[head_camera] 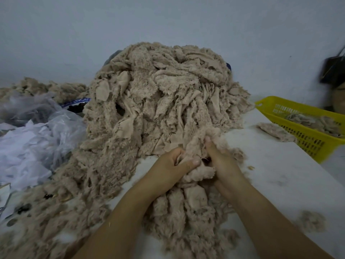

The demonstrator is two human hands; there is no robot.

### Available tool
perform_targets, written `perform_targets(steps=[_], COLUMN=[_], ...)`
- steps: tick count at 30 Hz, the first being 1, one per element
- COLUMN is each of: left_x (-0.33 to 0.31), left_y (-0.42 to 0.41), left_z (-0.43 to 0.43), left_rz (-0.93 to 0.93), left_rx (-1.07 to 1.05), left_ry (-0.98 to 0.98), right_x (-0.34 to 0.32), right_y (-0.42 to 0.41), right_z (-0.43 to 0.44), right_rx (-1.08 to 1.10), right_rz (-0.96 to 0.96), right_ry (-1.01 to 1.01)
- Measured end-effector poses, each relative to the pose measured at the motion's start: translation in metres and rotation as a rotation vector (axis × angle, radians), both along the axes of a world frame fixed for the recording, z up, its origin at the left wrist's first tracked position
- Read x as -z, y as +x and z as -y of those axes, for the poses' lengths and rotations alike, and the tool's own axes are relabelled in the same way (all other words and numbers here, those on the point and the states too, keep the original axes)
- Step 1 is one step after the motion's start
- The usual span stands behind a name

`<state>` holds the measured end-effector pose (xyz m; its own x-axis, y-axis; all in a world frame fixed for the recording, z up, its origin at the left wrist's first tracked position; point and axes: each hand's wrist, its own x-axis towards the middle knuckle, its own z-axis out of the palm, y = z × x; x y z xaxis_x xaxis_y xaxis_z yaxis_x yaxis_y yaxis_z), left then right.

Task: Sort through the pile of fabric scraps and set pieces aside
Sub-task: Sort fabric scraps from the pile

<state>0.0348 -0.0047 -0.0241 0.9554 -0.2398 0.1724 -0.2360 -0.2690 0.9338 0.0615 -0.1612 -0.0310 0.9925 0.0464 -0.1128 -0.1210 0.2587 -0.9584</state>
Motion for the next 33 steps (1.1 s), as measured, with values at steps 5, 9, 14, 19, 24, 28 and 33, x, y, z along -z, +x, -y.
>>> perform_targets(steps=[5,9,14,19,24,28,33], left_x=[-0.001,-0.006,-0.01,0.005,0.007,0.006,0.0], left_y=[-0.006,-0.007,-0.002,0.001,0.001,0.0,-0.004], left_z=[-0.002,-0.006,-0.005,-0.004,-0.002,-0.003,-0.003], left_rz=[-0.145,-0.264,-0.169,-0.122,-0.103,-0.076,-0.09], left_rx=[0.132,-0.03,-0.18,-0.123,-0.012,-0.004,-0.106], left_ry=[-0.129,-0.349,-0.383,-0.121,-0.079,-0.046,-0.071], right_x=[-0.002,-0.002,0.003,0.009,0.0,0.001,-0.004], right_y=[0.012,0.024,0.004,-0.006,-0.01,-0.001,0.016], right_z=[0.007,0.035,-0.005,-0.01,-0.008,-0.01,0.023], right_rx=[0.168,0.235,-0.136,-0.263,-0.251,-0.013,0.242], right_rz=[-0.098,-0.062,0.008,0.104,0.259,0.123,0.056], right_ry=[0.192,0.343,-0.048,-0.35,-0.145,0.073,0.05])
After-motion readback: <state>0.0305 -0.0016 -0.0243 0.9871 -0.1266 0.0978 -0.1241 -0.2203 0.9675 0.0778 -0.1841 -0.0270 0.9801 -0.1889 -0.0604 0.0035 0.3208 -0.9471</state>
